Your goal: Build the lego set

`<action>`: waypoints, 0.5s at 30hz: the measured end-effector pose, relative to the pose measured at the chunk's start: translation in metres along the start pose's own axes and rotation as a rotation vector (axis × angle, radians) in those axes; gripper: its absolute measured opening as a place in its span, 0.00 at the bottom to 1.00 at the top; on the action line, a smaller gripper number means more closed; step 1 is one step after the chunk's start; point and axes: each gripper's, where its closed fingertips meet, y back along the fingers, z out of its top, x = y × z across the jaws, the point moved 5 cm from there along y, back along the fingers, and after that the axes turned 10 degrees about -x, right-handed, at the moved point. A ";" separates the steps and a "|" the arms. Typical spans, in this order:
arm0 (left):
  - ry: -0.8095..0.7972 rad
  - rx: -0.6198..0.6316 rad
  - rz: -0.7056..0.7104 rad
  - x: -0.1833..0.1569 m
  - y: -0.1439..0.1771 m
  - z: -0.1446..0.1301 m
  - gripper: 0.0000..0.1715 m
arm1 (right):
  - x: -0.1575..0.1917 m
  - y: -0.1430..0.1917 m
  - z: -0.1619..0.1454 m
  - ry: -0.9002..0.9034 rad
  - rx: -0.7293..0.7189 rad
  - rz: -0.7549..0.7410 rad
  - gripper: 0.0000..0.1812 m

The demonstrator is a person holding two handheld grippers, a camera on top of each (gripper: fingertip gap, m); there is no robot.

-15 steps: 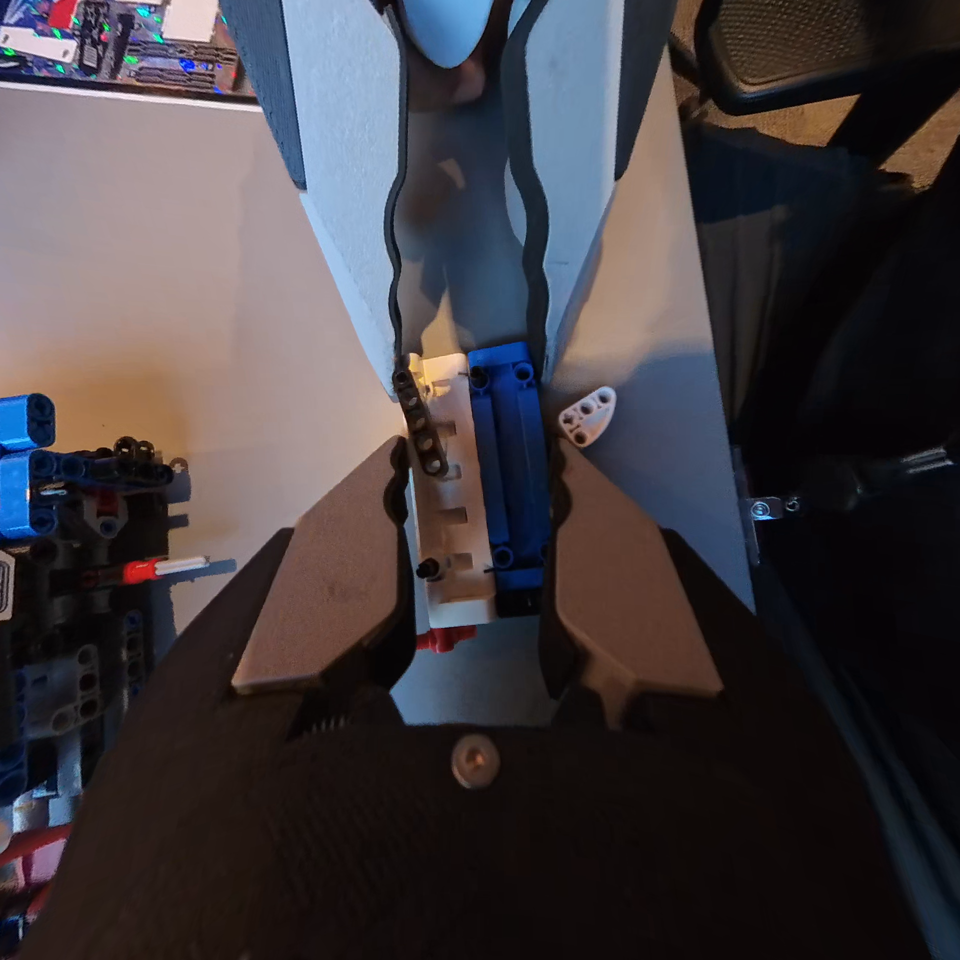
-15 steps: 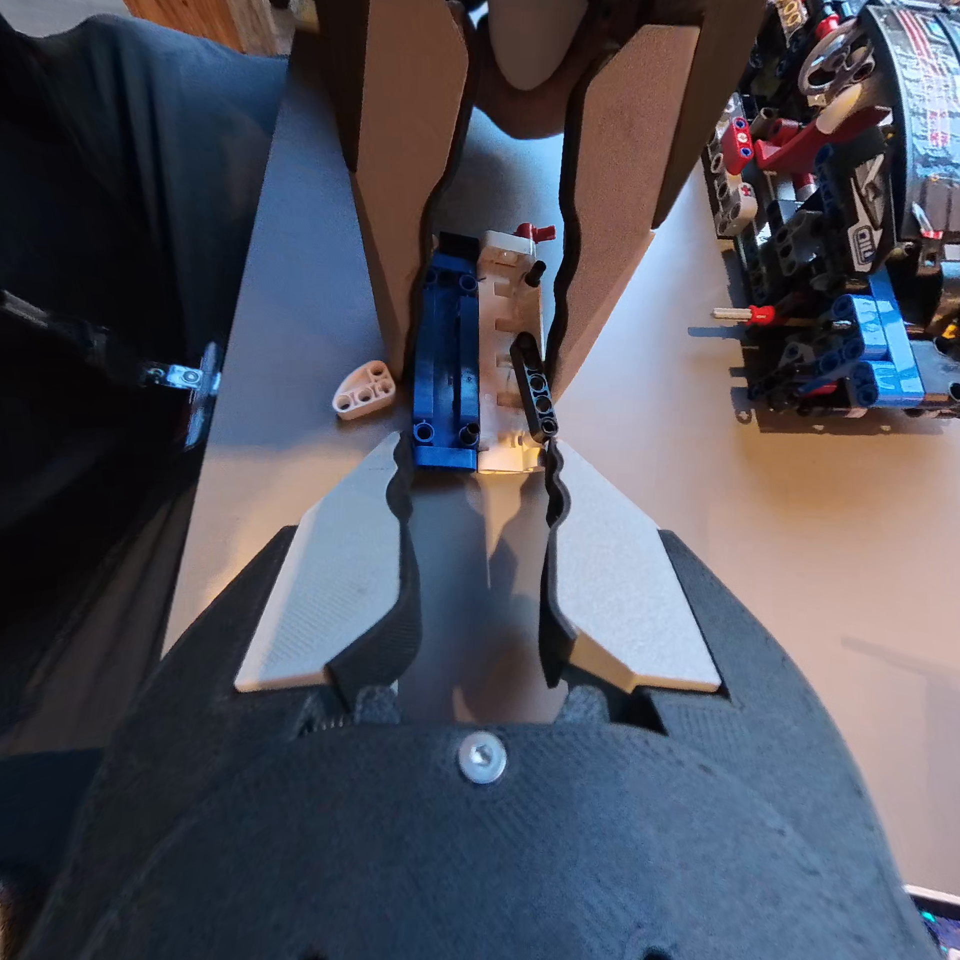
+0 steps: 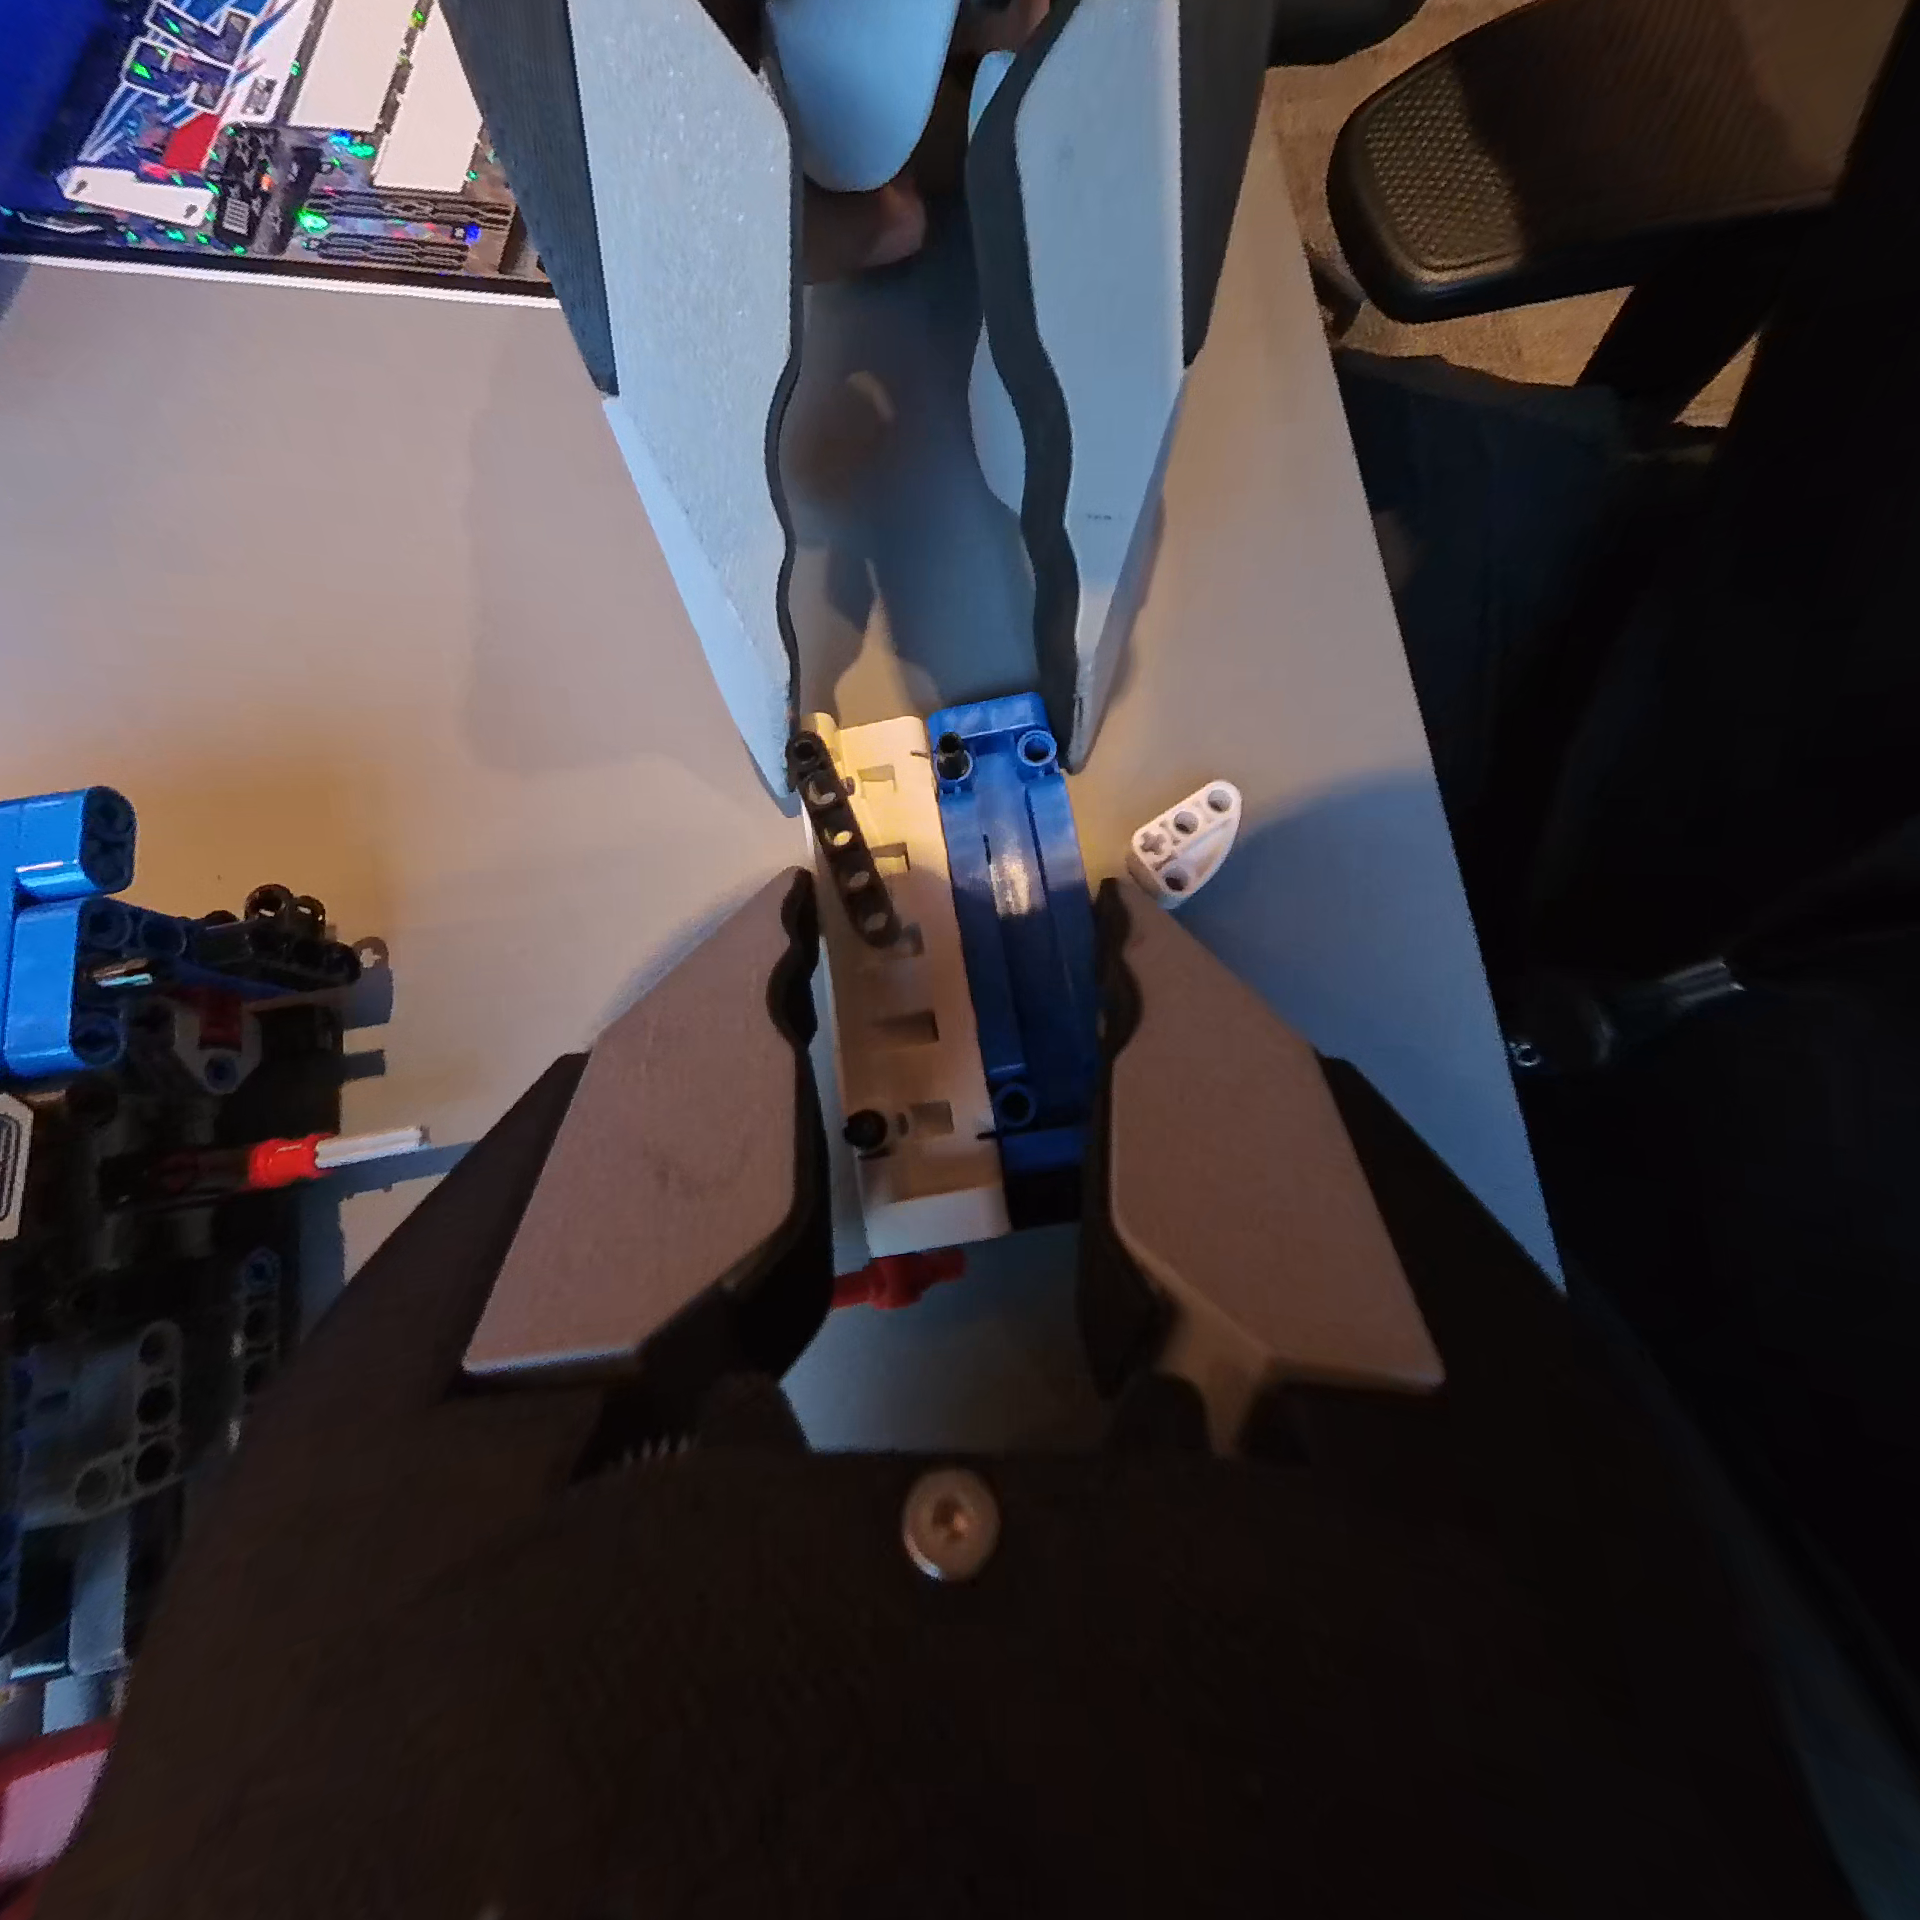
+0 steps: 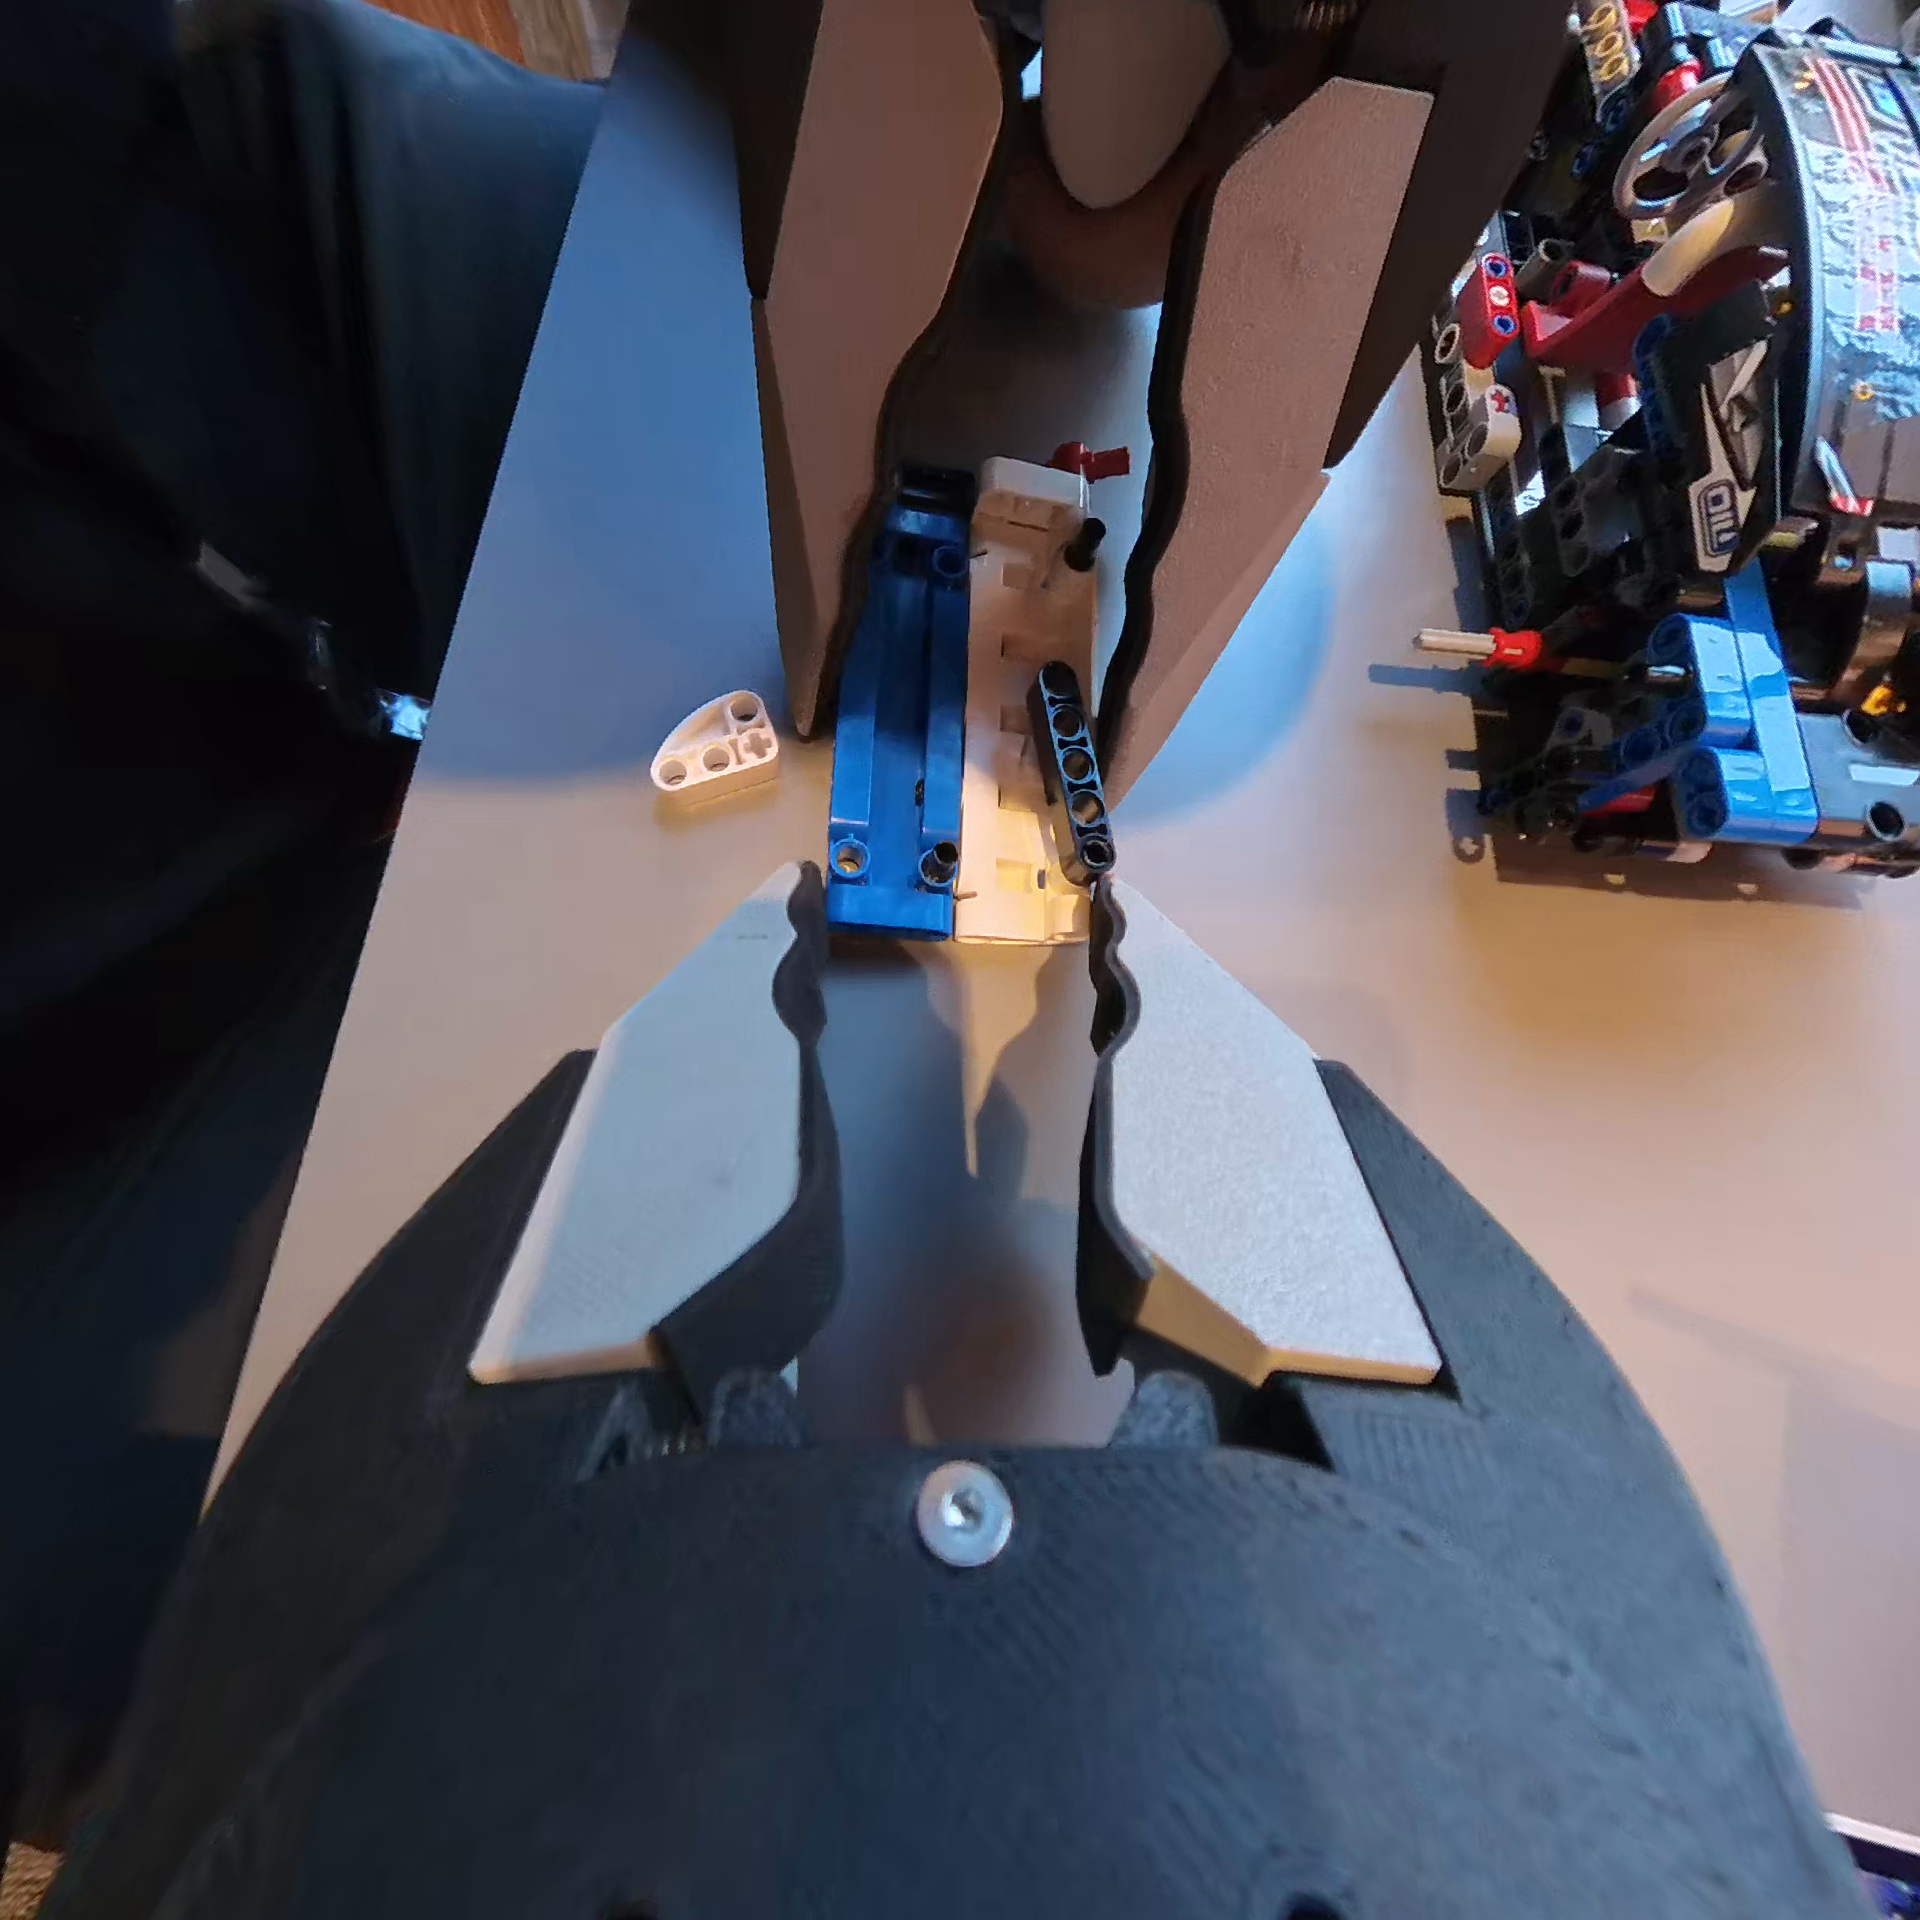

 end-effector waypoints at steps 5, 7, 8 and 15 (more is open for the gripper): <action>-0.004 -0.008 0.004 0.000 0.000 0.000 0.30 | 0.001 0.000 0.000 0.011 -0.002 -0.009 0.26; 0.000 -0.012 0.000 0.000 0.000 0.000 0.30 | 0.001 0.000 0.000 0.013 -0.003 -0.009 0.26; 0.004 -0.015 -0.003 0.000 0.000 0.000 0.30 | 0.001 0.000 0.000 0.014 -0.002 -0.007 0.26; 0.012 -0.021 -0.014 0.001 0.000 0.000 0.29 | 0.001 0.000 0.000 0.027 0.014 -0.003 0.26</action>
